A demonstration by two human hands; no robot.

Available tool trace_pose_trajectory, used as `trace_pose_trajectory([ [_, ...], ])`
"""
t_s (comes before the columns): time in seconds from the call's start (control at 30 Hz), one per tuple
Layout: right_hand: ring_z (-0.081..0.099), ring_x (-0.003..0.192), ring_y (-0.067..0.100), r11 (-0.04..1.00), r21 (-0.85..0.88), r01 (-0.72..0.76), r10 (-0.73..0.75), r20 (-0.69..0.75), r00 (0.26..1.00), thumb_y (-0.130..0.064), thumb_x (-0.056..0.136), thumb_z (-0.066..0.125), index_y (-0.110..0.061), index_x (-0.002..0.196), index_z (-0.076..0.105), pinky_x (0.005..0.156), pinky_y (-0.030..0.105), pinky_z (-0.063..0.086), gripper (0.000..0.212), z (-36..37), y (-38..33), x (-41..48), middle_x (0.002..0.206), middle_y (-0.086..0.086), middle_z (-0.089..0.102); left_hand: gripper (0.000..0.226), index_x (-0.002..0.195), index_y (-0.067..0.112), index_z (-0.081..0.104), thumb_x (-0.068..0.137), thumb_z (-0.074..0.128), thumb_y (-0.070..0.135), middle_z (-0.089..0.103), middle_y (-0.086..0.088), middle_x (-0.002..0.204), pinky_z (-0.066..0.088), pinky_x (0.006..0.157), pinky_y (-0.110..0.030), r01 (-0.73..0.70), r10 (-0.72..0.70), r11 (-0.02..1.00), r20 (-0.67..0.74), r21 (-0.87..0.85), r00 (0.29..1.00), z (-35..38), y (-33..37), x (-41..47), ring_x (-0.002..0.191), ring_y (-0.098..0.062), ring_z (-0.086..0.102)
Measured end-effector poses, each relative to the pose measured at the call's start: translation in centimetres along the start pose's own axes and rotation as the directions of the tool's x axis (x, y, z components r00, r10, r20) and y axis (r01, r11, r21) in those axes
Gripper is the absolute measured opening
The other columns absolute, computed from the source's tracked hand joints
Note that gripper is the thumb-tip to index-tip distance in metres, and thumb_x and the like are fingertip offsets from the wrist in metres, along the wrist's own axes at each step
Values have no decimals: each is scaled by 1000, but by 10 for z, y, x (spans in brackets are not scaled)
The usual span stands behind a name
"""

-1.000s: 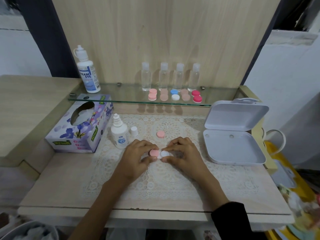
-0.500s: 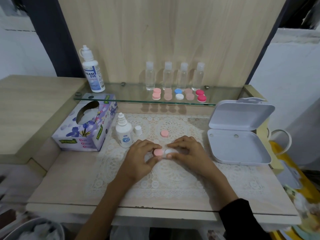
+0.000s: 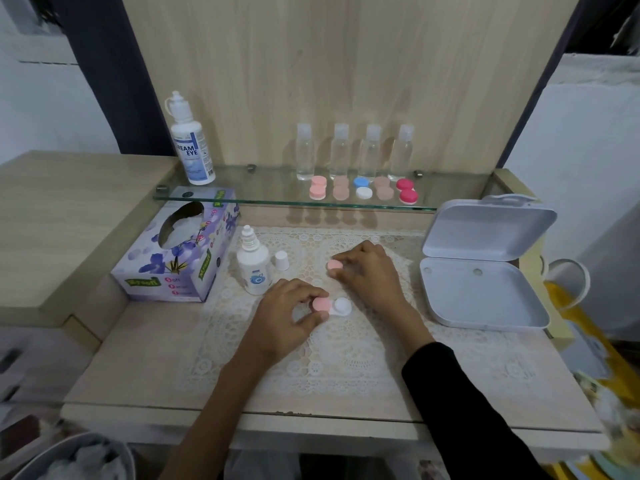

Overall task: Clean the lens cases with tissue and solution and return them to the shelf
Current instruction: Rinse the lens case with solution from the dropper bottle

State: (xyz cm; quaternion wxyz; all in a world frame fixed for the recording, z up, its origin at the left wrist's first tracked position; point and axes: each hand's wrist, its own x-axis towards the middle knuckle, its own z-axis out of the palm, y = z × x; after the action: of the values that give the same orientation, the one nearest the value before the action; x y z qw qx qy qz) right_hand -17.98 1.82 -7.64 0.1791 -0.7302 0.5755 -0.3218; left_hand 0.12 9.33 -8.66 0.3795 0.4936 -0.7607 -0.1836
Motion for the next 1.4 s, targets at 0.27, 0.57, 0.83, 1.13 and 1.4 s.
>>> trace_pose_trajectory([
  [0.27,51,99,12,947,320,-30,11,61,998,-37,74,77,-31,88,77,84,31,43,16,-17,-8,-43,91,-12,60,38,99,24,70,74,61,50,64,13,91,46,79,-31,0,0,1000,-6,-1,1000,1,0,1,86,-9,56],
  [0.57,47,96,5,973,201,114,-129,62,990,-62,68,66,-32,95,75,83,28,38,42,-23,-6,-66,92,-19,58,41,102,24,71,73,61,52,64,13,93,46,80,-30,24,-24,1000,-3,-19,1000,1,0,0,88,-8,56],
  [0.83,44,86,5,979,41,199,-199,-5,980,-68,68,60,-23,90,67,73,28,35,50,-16,-4,-66,89,-17,55,43,103,23,71,72,59,52,65,12,94,48,80,-31,24,-24,1000,-5,-17,1000,1,0,0,88,-8,56],
  [1.13,48,93,10,965,51,258,-258,-7,966,-39,80,66,-27,107,68,80,37,43,30,-13,0,-70,99,-14,56,42,101,23,72,72,61,52,65,14,93,47,81,-33,28,-28,999,-14,-31,999,1,1,0,88,-9,57],
  [1.4,44,91,9,978,-19,209,-209,-4,978,-66,70,66,-23,99,60,77,27,38,52,-12,-1,-68,98,-12,52,43,101,23,72,71,59,51,64,15,93,47,81,-31,30,-30,999,-15,-16,999,1,1,0,88,-8,56],
])
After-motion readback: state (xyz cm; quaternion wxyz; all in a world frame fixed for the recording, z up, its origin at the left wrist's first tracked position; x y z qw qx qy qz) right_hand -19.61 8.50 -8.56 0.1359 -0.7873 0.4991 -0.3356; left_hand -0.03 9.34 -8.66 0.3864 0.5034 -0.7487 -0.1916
